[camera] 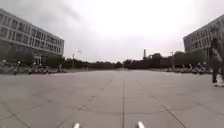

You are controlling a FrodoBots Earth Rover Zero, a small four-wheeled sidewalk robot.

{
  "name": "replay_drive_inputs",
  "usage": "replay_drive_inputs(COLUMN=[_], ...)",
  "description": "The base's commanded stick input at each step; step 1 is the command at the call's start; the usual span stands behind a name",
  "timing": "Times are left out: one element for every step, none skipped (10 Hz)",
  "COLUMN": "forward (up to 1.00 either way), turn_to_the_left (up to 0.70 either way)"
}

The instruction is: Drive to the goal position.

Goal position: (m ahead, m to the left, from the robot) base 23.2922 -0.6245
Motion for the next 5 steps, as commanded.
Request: replay_drive_inputs(forward=[0.50,0.50,0.50,0.50,0.50], turn_to_the_left=[0.00,0.00,0.00,0.00,0.00])
